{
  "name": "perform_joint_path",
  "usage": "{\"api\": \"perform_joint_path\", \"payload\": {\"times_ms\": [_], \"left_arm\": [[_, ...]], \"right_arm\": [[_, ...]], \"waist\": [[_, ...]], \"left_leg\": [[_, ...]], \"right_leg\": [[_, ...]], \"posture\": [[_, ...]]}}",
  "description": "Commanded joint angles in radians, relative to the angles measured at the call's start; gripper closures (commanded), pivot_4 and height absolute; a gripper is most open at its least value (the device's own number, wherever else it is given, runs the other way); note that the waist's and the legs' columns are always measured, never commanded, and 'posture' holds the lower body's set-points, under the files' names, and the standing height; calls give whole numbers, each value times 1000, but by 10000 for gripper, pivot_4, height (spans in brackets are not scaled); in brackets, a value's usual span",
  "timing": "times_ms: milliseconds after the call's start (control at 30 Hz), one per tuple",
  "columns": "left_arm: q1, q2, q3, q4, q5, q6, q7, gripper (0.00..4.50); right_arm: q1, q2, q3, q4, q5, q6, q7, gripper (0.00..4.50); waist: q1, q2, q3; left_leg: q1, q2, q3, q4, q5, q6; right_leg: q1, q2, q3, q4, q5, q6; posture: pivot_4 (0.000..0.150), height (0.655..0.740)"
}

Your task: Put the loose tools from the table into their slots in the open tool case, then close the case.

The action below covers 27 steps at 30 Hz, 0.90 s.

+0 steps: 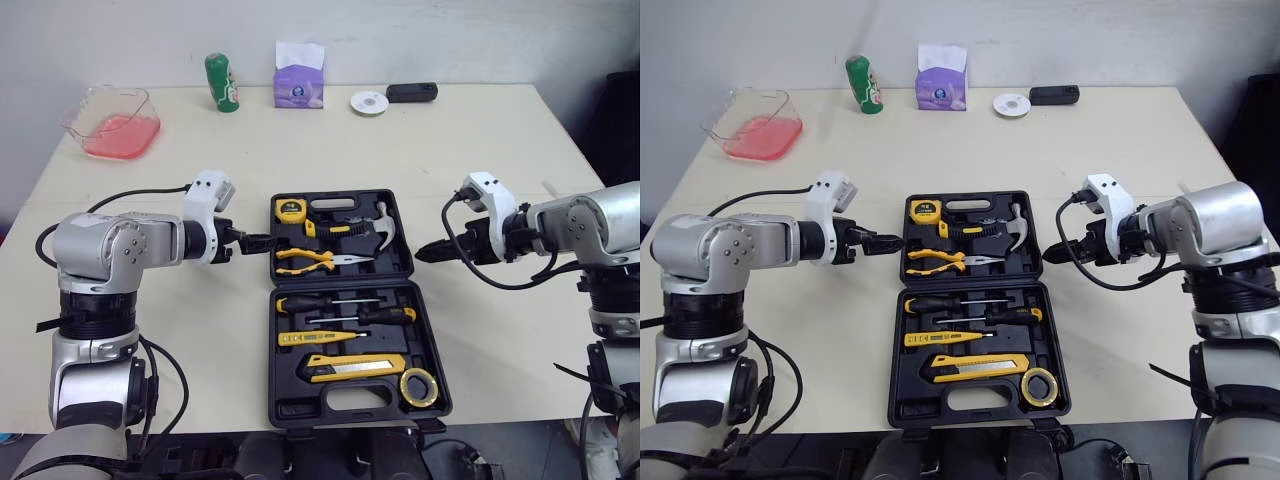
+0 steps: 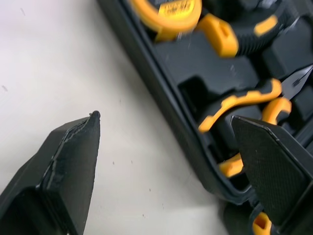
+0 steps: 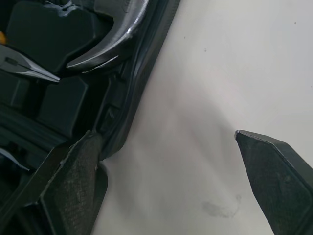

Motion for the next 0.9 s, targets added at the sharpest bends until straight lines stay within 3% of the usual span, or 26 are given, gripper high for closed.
{"api": "perform_joint_path", "payload": {"times_ms": [33,333,900], "left_arm": [[-31,11,-18,-6,15,-8,-11,210],[-16,-48,-40,-12,44,-18,17,210],[15,-33,-140,-20,147,-77,40,210]], "right_arm": [[-33,6,-15,4,-6,12,-31,0],[-33,72,-18,14,-16,34,-105,0],[-12,126,-21,36,-33,30,-183,0]], "waist": [[1,0,0],[1,0,0],[-1,0,0]], "left_leg": [[0,0,0,0,0,0],[0,0,0,0,1,1],[1,0,1,1,1,0]], "right_leg": [[0,0,0,0,0,0],[0,0,1,1,0,0],[0,0,3,2,0,0]], "posture": [[1500,7400],[1500,7400],[1500,7400]]}}
